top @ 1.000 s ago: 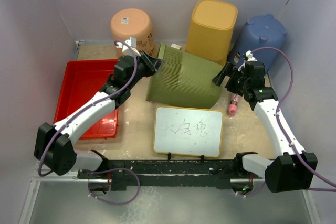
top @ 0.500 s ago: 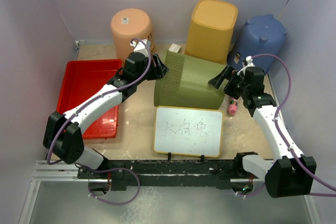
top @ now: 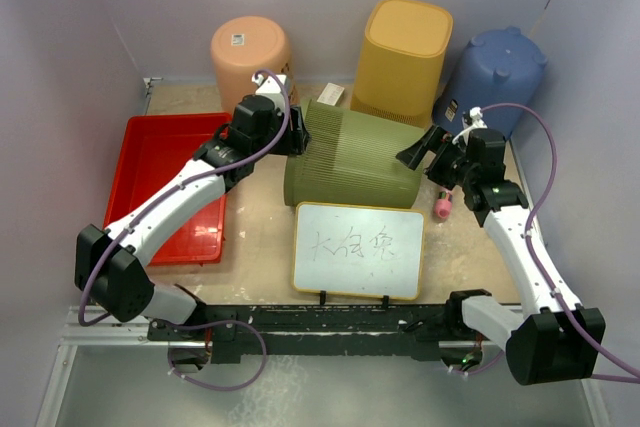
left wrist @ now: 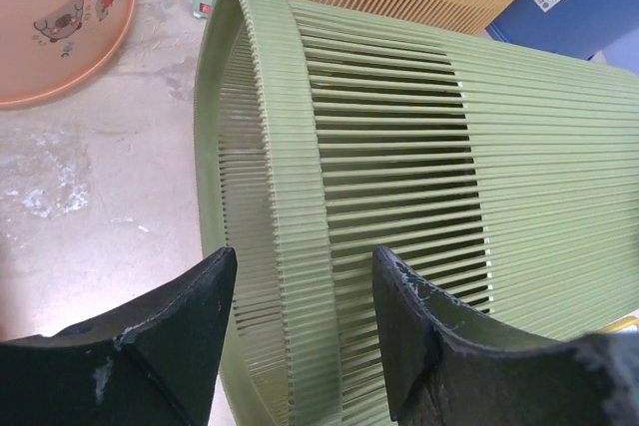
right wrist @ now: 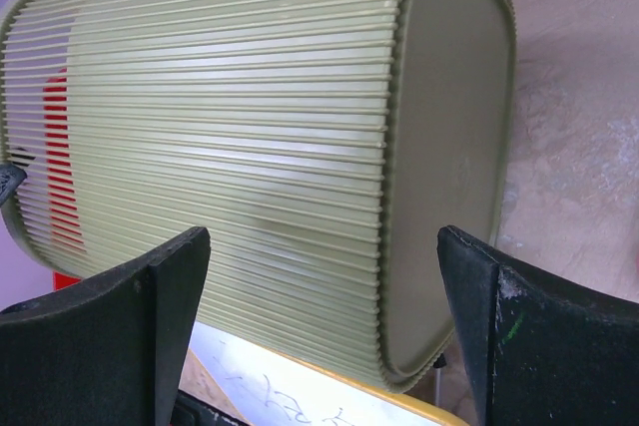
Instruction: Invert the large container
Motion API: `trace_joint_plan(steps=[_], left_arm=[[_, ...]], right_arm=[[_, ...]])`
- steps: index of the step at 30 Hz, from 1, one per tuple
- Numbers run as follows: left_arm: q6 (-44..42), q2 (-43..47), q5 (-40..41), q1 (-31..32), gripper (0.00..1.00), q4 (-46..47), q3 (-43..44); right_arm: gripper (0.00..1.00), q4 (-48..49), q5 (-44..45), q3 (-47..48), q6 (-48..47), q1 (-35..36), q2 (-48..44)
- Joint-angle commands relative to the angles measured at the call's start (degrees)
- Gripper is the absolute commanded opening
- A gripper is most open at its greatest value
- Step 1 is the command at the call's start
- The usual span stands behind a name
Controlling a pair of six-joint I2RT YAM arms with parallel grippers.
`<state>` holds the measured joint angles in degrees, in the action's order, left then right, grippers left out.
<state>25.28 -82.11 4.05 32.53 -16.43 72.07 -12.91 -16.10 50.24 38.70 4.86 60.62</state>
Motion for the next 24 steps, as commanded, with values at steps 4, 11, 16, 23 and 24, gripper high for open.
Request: trace_joint_plan(steps=[4,11,16,23,24], left_arm=[[-2.89,2.04,1.64,-0.11,0.52,-3.88,1.05],[-4.08,3.10,1.74,-0.10,0.59,-5.01,3.71],[-4.02,6.63,2.77,-0.10,0.60,-2.25,2.83],[-4.54,6.62,5.96,-0.10,0.58,-2.71,1.35],[-4.42,6.24,6.12,-0.10,0.57,-2.62,0.97]], right_arm=[[0.96,2.25,-1.06,0.30,0.49,0.25,-0.87],[0.88,4.86,-3.43,-0.18,1.02,0.25,-0.95],[0.83,5.35,-3.85,-0.64,1.18,0.25,-1.07],[0.83,6.04,-4.53,-0.93,1.38,0.24,-0.93],[0.83,6.05,-4.62,-0.93,1.38,0.21,-0.84]])
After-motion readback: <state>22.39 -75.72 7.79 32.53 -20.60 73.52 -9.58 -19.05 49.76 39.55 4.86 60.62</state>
